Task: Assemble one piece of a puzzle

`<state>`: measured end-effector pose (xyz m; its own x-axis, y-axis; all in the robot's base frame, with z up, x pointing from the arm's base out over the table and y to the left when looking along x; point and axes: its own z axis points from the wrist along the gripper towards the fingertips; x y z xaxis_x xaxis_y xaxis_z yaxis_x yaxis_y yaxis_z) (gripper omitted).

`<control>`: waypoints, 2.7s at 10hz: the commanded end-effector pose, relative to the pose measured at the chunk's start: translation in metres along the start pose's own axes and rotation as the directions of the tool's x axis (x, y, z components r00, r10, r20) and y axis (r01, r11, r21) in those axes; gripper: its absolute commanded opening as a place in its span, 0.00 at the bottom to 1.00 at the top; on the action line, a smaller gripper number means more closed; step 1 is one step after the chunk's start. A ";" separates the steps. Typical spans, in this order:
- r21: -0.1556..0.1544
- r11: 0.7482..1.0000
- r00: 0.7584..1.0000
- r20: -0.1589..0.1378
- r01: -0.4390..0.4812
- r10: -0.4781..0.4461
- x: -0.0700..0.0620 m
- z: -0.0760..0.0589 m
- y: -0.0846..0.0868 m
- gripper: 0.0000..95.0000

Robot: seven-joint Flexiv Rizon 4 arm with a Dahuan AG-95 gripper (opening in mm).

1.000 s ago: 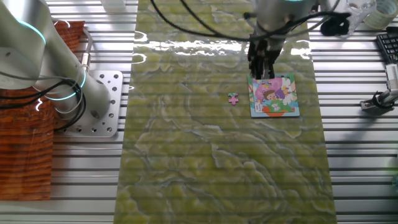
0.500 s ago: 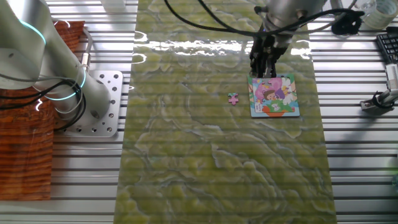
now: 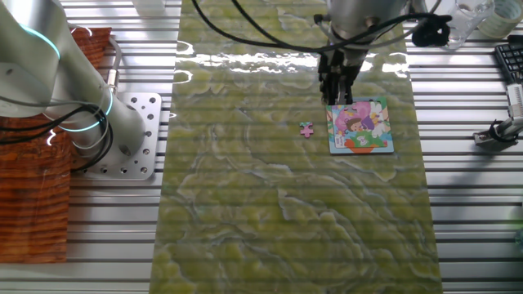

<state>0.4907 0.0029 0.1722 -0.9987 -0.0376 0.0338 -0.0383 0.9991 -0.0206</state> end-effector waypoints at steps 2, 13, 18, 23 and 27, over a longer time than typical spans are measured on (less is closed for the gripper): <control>0.016 1.000 1.000 0.007 0.000 -0.001 0.001 0.008 0.006 0.00; 0.013 1.000 1.000 0.027 0.016 -0.016 0.013 0.028 0.009 0.00; 0.014 1.000 0.999 0.031 0.026 -0.026 0.014 0.037 0.011 0.20; 0.014 1.000 0.999 0.029 0.025 -0.026 0.014 0.043 0.012 0.20; 0.014 1.000 0.999 0.029 0.025 -0.026 0.014 0.043 0.012 0.20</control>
<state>0.4749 0.0136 0.1294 -0.9979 -0.0640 0.0044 -0.0641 0.9974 -0.0328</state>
